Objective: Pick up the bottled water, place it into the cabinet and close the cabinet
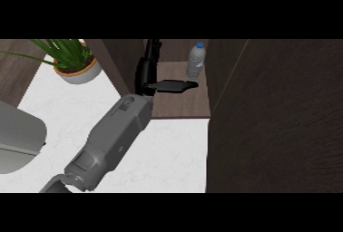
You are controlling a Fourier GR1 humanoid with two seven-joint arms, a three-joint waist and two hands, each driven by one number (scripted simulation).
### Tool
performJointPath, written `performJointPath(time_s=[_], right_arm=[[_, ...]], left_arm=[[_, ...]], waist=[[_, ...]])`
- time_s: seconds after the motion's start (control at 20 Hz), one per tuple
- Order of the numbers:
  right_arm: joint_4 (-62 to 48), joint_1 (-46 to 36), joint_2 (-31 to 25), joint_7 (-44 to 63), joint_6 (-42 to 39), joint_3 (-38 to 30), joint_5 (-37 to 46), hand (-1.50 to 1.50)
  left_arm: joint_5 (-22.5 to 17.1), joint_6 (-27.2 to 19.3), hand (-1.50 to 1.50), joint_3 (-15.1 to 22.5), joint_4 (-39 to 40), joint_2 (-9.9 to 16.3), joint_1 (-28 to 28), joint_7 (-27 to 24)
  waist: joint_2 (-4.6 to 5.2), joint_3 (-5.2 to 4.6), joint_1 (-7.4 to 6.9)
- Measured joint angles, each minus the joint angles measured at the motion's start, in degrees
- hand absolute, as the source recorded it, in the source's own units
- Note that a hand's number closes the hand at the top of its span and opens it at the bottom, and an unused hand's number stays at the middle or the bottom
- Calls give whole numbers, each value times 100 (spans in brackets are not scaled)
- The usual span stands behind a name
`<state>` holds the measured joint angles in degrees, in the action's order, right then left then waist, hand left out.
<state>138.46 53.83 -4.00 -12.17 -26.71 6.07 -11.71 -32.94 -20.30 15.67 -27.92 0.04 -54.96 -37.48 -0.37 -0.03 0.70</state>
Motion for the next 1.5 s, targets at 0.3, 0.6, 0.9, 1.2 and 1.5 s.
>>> performJointPath(time_s=[0.3, 0.6, 0.9, 1.2, 1.5], right_arm=[[14, -17, 59, 38, 103, 171, 45, -150], [45, 58, 89, 12, 194, 353, 130, -150], [87, 23, -153, -26, 47, 408, 281, -150], [250, 80, -768, -65, -497, 431, 553, 150], [400, 238, -1163, -271, -1030, 863, 909, 150]], left_arm=[[-292, 306, -150, 639, -1362, -3, 959, 196], [-258, 293, -150, 1241, -2834, 54, 1991, 301], [-131, 286, 150, 1708, -4285, 379, 3052, 609], [-182, 449, 150, 1823, -5313, 982, 3929, 843], [-221, 440, -150, 1674, -6216, 1541, 4787, 845]], waist=[[-20, -1, -66], [-26, -1, -104], [-22, 0, -132], [-19, -1, -128], [-29, -3, -94]])
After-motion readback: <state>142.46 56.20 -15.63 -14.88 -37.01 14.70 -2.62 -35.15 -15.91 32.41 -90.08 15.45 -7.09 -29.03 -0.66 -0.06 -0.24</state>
